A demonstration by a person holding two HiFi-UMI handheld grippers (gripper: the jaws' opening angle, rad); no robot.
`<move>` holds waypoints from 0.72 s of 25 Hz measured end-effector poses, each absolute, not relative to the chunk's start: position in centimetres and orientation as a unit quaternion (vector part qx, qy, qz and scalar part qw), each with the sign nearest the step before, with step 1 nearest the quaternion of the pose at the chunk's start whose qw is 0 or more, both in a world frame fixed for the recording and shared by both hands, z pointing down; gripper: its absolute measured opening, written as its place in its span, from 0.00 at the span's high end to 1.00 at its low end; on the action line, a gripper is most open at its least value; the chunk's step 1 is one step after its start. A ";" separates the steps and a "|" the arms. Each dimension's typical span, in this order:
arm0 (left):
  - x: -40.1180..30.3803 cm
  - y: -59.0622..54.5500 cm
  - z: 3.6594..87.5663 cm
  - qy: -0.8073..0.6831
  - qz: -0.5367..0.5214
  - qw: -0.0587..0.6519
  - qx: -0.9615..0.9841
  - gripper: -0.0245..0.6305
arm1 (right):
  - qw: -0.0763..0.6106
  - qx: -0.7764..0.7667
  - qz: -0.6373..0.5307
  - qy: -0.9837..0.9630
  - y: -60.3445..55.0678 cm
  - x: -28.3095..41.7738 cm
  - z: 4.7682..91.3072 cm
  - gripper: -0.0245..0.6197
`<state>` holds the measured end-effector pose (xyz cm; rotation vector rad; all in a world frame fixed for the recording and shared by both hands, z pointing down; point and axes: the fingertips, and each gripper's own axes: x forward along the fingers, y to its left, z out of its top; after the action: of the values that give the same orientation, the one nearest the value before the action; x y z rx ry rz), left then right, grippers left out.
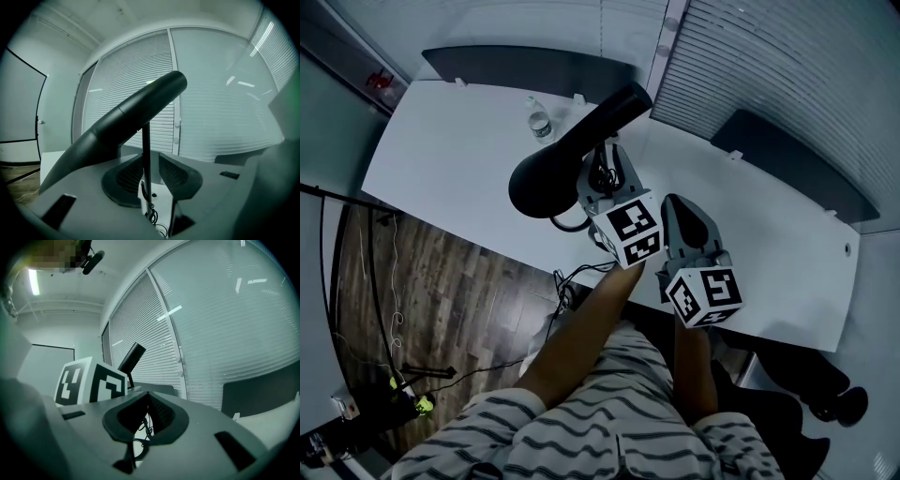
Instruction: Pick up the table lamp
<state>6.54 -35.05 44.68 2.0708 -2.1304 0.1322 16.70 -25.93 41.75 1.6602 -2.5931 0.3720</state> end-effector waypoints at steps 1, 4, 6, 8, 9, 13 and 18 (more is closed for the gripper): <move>6.4 -35.2 44.6 -0.720 0.043 0.088 0.687 0.82 | 0.021 0.533 0.121 -0.837 -25.9 16.7 41.9 0.95; 6.1 -35.9 44.1 -0.741 0.032 0.096 0.664 0.82 | 0.022 0.531 0.125 -0.838 -26.0 17.2 42.2 0.95; 5.8 -36.2 43.8 -0.749 0.028 0.094 0.655 0.84 | 0.022 0.531 0.126 -0.837 -26.1 17.5 42.3 0.95; 5.6 -36.1 43.9 -0.752 0.029 0.092 0.652 0.90 | 0.022 0.530 0.126 -0.838 -26.2 17.8 42.4 0.95; 5.5 -36.0 44.0 -0.751 0.030 0.092 0.653 0.91 | 0.022 0.529 0.126 -0.839 -26.2 17.9 42.5 0.95; 5.7 -35.8 44.1 -0.737 0.040 0.090 0.668 0.90 | 0.021 0.523 0.131 -0.842 -26.4 17.7 42.9 0.95; 6.0 -35.0 43.6 -0.716 0.048 0.075 0.693 0.89 | 0.020 0.521 0.135 -0.842 -26.4 17.6 43.3 0.95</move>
<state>5.99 -34.98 43.62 2.0782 -2.1464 0.1436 17.61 -26.45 43.25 1.6173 -2.6129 0.4183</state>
